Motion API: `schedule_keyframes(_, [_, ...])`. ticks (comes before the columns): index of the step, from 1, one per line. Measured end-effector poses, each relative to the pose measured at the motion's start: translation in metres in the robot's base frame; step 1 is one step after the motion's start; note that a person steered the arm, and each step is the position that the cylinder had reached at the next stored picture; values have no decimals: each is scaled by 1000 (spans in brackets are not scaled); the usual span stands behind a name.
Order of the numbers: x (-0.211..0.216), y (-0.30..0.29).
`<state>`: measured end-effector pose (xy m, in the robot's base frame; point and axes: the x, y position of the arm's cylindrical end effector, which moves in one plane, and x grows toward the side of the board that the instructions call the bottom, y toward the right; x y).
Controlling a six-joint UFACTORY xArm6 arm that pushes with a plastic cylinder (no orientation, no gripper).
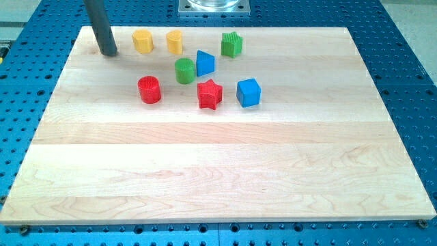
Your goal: Nudge the hexagon to the right
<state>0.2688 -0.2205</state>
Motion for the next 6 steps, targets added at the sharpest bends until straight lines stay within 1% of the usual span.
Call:
schedule_keyframes(1, [1,-15])
schedule_keyframes(3, [-2,-4])
schedule_keyframes(4, [-16,22])
schedule_keyframes(5, [-42,32])
schedule_keyframes(6, [-42,46])
